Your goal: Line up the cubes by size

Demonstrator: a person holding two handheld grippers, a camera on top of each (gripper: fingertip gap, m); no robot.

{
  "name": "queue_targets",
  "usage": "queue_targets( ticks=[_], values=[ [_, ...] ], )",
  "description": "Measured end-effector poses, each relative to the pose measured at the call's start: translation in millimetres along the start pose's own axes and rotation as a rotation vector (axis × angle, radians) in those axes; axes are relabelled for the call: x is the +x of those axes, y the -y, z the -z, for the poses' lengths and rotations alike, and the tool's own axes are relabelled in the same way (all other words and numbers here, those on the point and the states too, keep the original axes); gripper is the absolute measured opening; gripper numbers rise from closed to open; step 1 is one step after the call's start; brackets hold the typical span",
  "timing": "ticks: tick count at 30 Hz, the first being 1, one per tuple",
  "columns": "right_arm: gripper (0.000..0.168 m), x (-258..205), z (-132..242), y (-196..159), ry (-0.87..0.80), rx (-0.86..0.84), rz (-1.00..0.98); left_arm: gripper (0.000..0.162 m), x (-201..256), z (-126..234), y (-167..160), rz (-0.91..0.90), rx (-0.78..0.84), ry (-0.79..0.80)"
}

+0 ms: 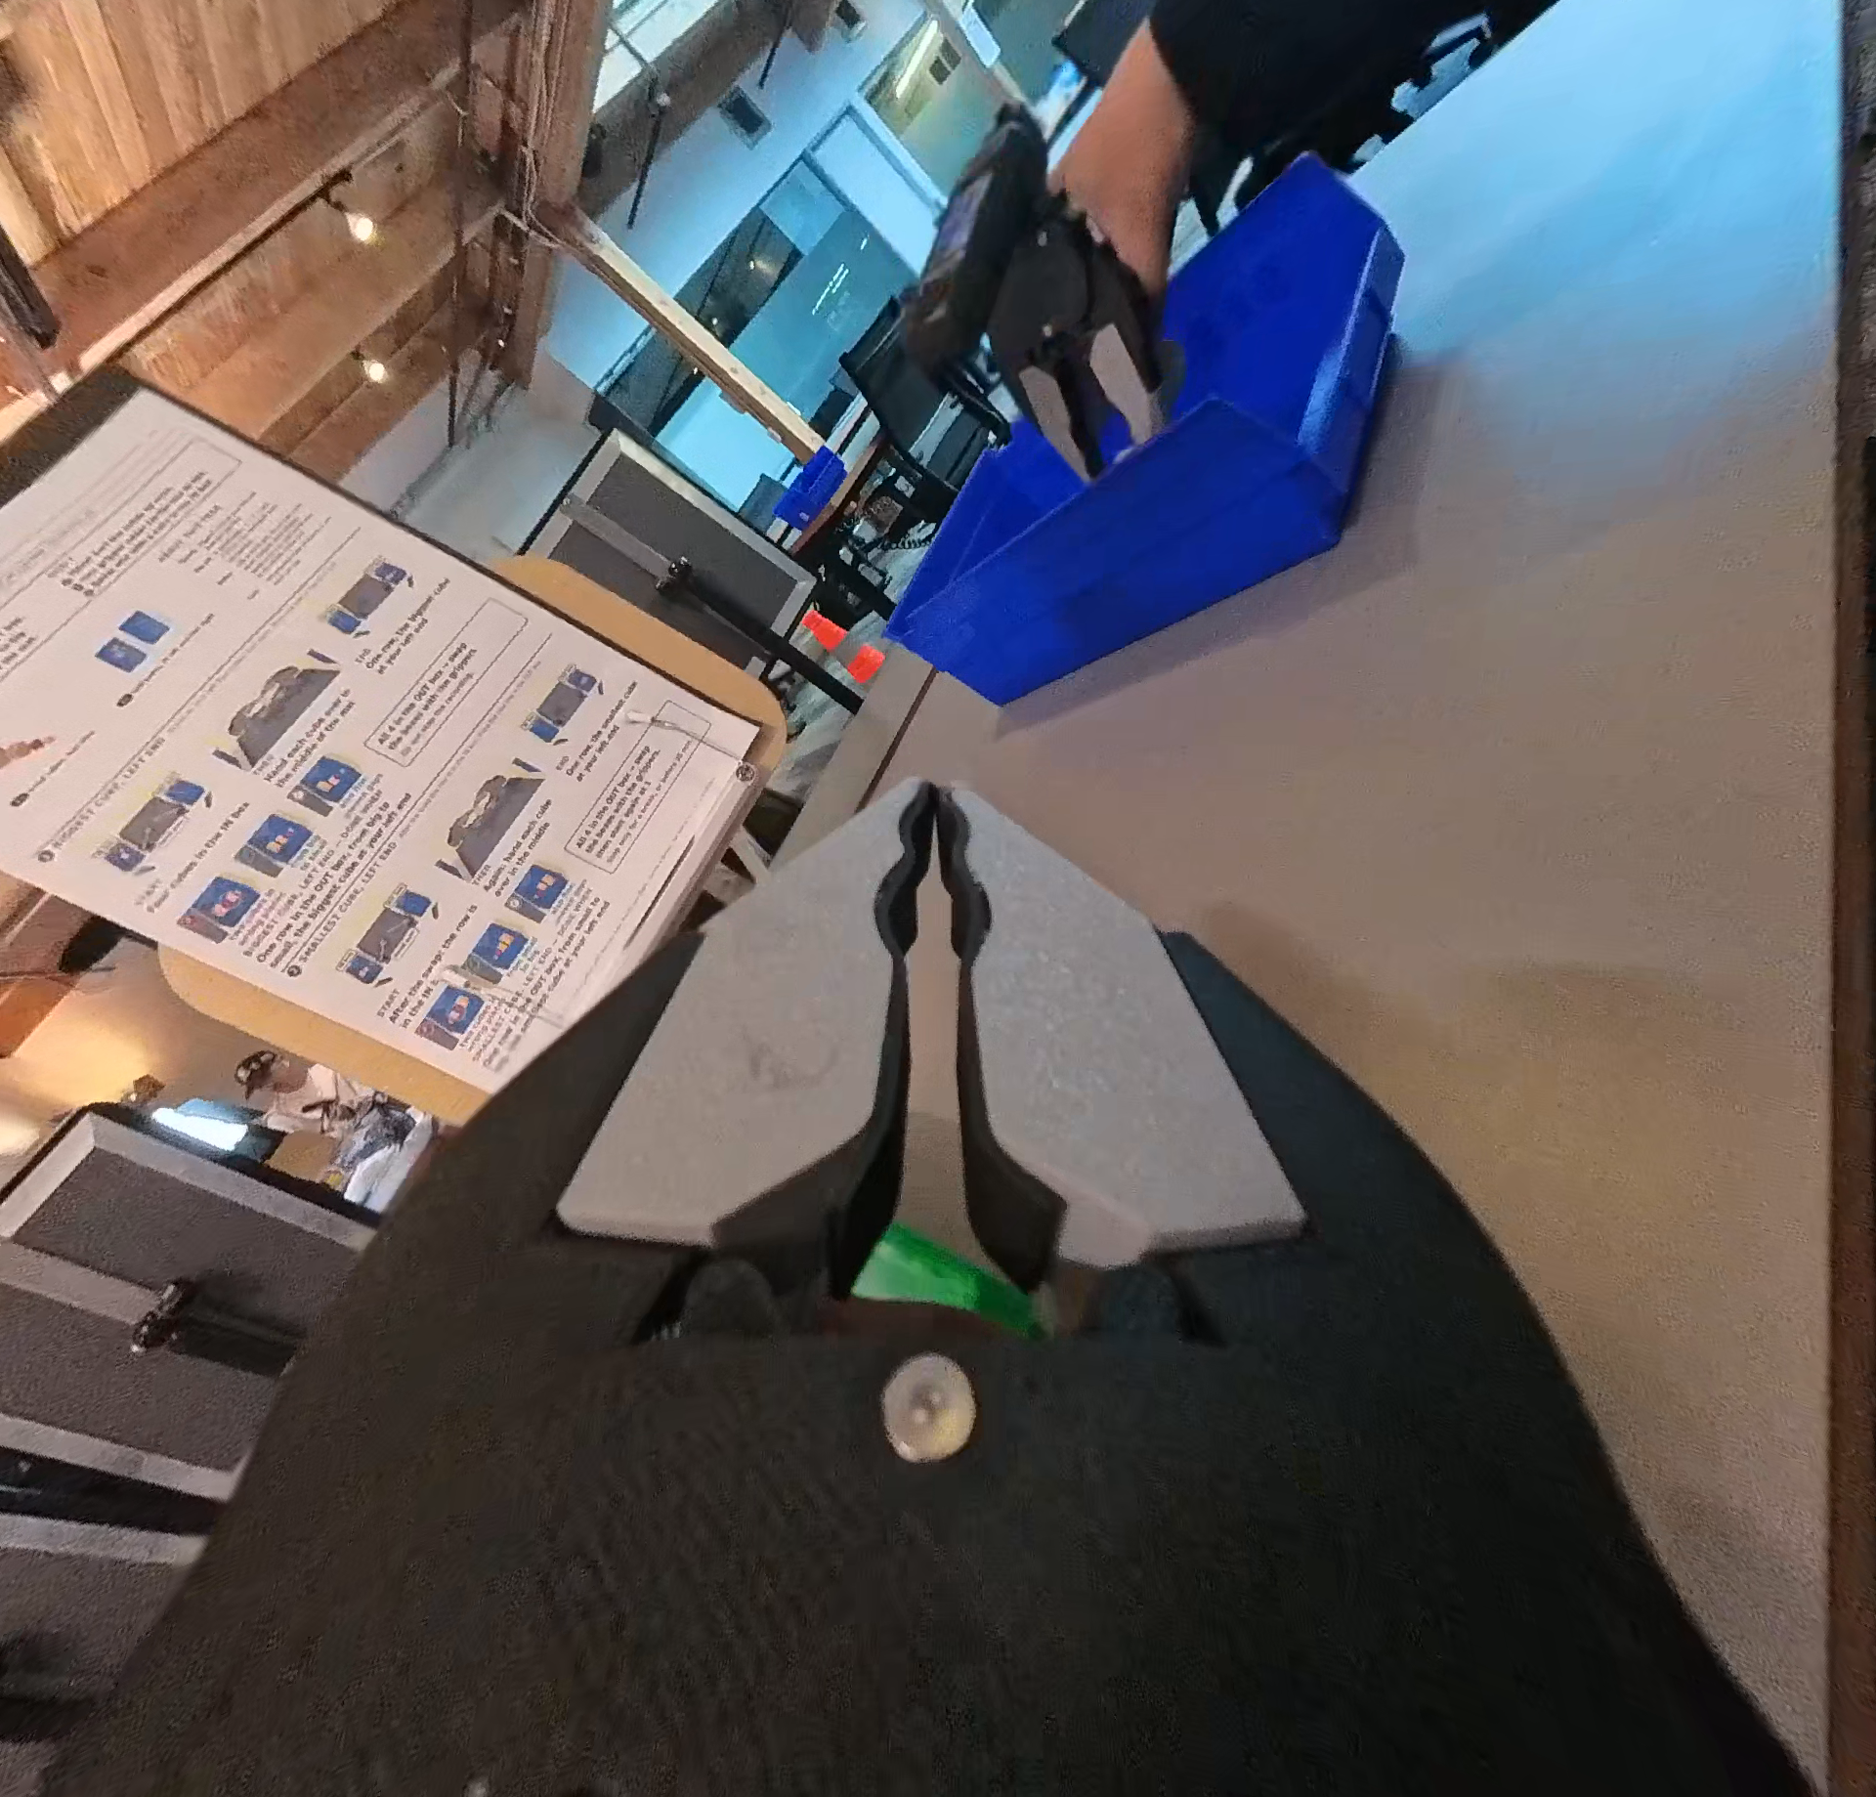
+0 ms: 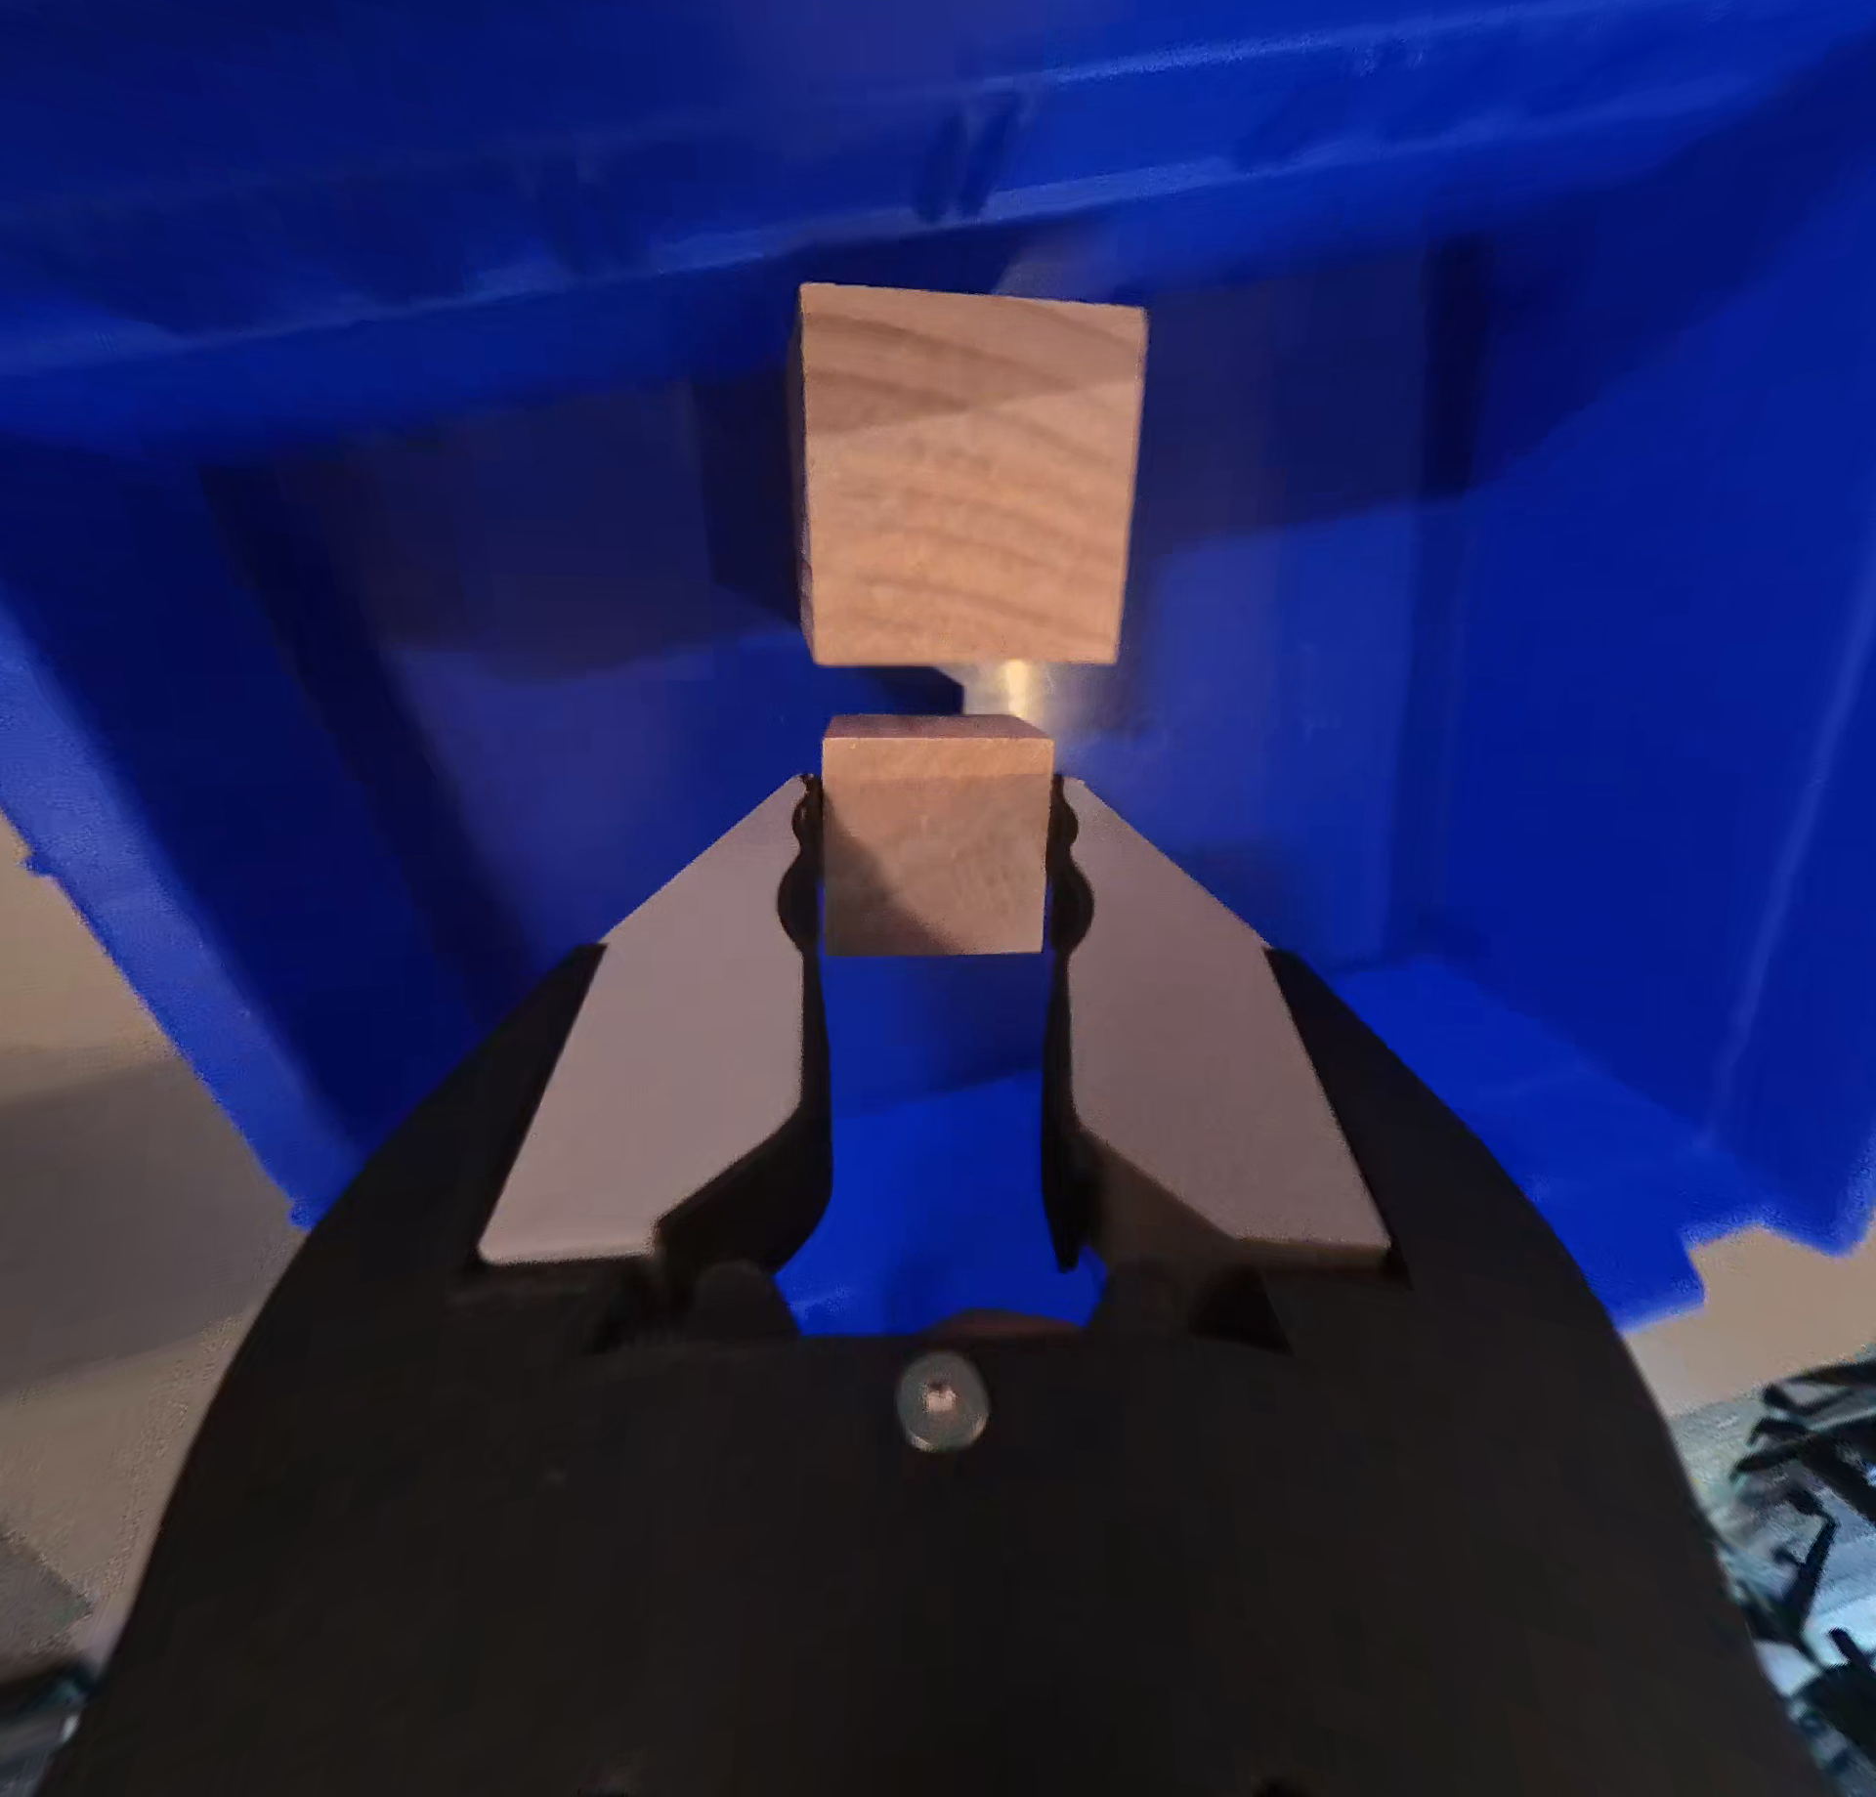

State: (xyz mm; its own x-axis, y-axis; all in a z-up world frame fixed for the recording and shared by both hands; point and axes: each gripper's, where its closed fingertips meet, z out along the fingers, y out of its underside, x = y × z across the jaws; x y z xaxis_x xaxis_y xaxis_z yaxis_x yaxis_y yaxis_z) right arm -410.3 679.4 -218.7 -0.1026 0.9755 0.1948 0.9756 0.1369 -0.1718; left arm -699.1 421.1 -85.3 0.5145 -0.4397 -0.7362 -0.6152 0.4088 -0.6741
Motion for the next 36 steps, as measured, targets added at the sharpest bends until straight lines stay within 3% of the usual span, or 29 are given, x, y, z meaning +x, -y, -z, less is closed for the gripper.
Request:
queue_targets(
  ticks=[5,6,7,10,12,14,17,18,21,23,26,31,36],
  values=[
    [0.043,-3,-19,7,0.039,-0.003,0.010,0.000,-18,1,-43,0.162,-0.179,0.025],
    [0.053,1,-19,6,0.024,-0.015,-0.018,0.003,-25,4,-54,0.215,-0.229,0.044],
    [0.060,3,-16,2,0.009,-0.031,-0.040,0.010,-33,9,-64,0.267,-0.261,0.071],
    [0.056,10,12,8,-0.083,0.065,-0.092,0.027,-52,29,-84,0.439,-0.327,0.119],
    [0.055,19,48,24,-0.239,0.203,-0.149,0.046,-57,46,-94,0.515,-0.368,0.125],
    [0.054,9,95,62,-0.350,0.452,-0.185,0.046,-75,63,-107,0.508,-0.428,0.190],
    [0.031,-60,153,149,-0.225,0.925,-0.110,0.045,-88,66,-116,0.401,-0.505,0.058],
    [0.032,-86,160,174,-0.145,1.014,-0.064,0.043,-95,64,-122,0.369,-0.549,0.013],
    [0.056,-148,144,234,0.110,1.093,0.005,0.044,-115,57,-159,0.348,-0.744,-0.100],
    [0.054,-166,122,269,0.198,1.097,-0.004,0.051,-115,50,-182,0.421,-0.844,-0.212],
    [0.053,-170,72,302,0.181,1.033,-0.004,0.051,-115,53,-228,0.266,-1.000,-0.328],
    [0.053,-188,18,305,0.312,0.931,-0.027,0.047,-92,68,-274,0.069,-1.172,-0.568],
    [0.052,-185,8,295,0.273,0.894,-0.011,0.048,-84,69,-300,-0.057,-1.250,-0.684]
  ],
)
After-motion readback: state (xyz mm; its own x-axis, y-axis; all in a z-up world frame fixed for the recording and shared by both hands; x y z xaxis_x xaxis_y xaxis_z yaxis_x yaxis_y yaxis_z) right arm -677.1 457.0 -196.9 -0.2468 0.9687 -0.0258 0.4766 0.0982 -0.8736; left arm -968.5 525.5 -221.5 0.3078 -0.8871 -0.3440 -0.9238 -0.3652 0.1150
